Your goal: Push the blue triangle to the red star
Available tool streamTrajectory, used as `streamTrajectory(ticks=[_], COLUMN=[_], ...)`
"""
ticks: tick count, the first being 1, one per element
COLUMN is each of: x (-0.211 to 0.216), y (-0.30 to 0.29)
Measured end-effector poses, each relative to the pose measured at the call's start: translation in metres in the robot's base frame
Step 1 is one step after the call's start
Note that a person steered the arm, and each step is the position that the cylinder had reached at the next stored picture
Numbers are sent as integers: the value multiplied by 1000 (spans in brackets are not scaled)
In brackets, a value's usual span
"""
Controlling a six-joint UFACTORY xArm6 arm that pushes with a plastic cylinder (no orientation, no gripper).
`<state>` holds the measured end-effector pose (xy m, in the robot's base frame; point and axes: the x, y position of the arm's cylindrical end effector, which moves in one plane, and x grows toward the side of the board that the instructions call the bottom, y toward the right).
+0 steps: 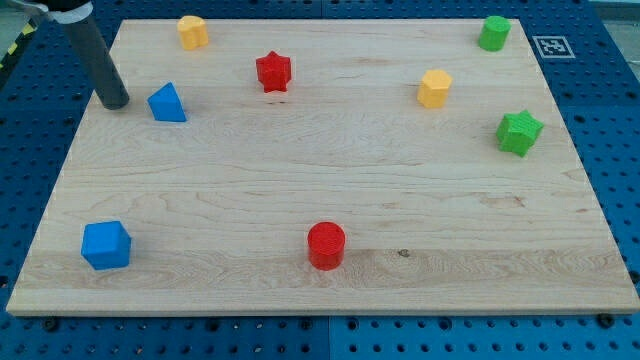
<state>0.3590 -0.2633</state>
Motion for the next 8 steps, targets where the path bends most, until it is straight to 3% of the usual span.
streamTrajectory(ticks=[1,3,5,8], x=[0,8,35,60], y=[2,69,78,140])
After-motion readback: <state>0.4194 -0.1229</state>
